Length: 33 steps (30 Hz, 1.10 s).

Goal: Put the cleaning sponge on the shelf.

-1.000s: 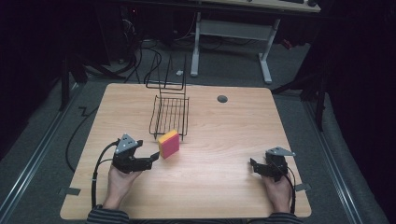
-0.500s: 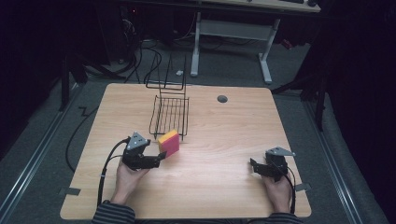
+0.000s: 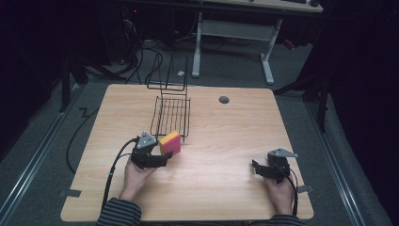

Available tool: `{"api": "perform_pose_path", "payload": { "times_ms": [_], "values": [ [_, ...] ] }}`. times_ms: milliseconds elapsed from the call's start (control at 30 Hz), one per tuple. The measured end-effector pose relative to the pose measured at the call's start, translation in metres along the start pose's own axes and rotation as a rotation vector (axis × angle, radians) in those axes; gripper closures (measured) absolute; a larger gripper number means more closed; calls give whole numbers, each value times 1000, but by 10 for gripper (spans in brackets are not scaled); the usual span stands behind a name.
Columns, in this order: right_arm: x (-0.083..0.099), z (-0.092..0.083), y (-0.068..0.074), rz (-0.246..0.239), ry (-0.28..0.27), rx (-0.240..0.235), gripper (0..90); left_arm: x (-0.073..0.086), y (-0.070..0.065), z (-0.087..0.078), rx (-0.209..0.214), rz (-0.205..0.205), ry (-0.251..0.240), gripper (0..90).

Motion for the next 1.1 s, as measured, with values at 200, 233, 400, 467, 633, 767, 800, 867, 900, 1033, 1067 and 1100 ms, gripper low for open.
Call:
{"api": "perform_pose_path", "payload": {
  "times_ms": [200, 233, 400, 467, 633, 767, 800, 867, 900, 1033, 1067, 1100],
  "values": [
    [0, 0, 0, 0, 0, 0, 261, 1, -1, 10, 11, 7, 14, 261],
    [0, 0, 0, 0, 0, 0, 261, 1, -1, 11, 11, 6, 16, 267],
    [0, 0, 0, 0, 0, 0, 261, 2, -2, 16, 12, 3, 25, 273],
    [0, 0, 0, 0, 0, 0, 261, 3, -2, 18, 10, 6, 29, 281],
    [0, 0, 0, 0, 0, 0, 261, 4, 0, 21, 7, 10, 33, 357],
    [0, 0, 0, 1, 0, 0, 261, 6, 1, 24, 13, 8, 34, 405],
    [0, 0, 0, 1, 0, 0, 261, 7, 1, 25, 13, 10, 36, 417],
    [0, 0, 0, 1, 0, 0, 261, 8, 1, 26, 17, 18, 44, 439],
    [0, 0, 0, 1, 0, 0, 261, 9, 1, 27, 20, 23, 49, 451],
    [0, 0, 0, 1, 0, 0, 261, 10, 0, 29, 23, 35, 53, 501],
    [0, 0, 0, -1, -1, 0, 261, 10, 0, 29, 22, 36, 51, 522],
    [0, 0, 0, -1, -1, 0, 261, 10, 0, 29, 20, 39, 50, 535]
  ]
}}
Point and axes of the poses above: each handheld gripper's, and its own axes: z roughly forward along the jaws, x roughly out of its underside, y roughly to its left, the point moved 4 cm from there along z, roughly forward along the jaws, and after that the axes turned 5 degrees about -y, right-handed, at the moved point
